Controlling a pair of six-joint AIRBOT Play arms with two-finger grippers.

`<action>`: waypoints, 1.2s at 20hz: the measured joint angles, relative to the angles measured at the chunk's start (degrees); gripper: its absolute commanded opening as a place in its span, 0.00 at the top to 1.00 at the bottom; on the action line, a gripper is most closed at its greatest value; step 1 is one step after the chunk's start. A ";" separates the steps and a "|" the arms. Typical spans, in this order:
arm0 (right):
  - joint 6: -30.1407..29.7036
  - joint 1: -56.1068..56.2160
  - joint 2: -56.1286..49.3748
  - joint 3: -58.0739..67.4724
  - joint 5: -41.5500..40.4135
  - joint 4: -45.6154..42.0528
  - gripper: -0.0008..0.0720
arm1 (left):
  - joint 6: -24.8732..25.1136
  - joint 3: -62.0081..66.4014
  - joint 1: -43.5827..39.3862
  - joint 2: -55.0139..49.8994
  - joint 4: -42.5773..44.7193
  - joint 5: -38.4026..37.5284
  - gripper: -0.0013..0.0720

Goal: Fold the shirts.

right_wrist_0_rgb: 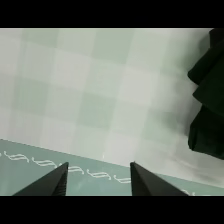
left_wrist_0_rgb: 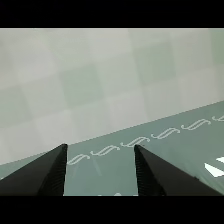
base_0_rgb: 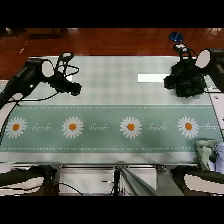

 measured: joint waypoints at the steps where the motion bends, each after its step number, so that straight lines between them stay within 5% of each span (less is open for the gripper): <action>1: 0.00 0.00 0.00 0.00 0.00 0.00 0.39 | 0.00 0.00 0.00 0.00 0.02 -0.02 0.32; 24: 0.00 0.00 0.00 0.00 -0.72 0.00 0.39 | 0.00 0.00 -0.04 -0.07 0.02 0.00 0.32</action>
